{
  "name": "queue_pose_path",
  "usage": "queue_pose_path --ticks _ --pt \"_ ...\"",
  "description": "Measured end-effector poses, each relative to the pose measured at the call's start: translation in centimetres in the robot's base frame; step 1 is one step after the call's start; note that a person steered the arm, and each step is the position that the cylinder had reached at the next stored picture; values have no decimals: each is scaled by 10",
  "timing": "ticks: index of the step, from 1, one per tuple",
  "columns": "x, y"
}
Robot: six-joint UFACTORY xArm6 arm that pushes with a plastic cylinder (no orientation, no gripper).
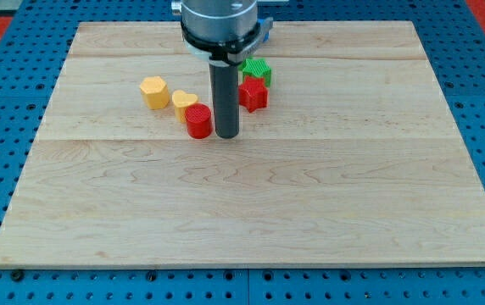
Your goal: Place the red star on top of the heart
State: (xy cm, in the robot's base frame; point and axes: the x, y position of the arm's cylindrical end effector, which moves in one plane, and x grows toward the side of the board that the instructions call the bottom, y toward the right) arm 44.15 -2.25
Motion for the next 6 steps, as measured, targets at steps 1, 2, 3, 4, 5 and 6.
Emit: queue_pose_path --ticks 1,2,3,4,5,6 --pt "20 1" --pt "41 2" --pt "51 28" --pt "7 69" --pt "-56 69" --pt "-80 62"
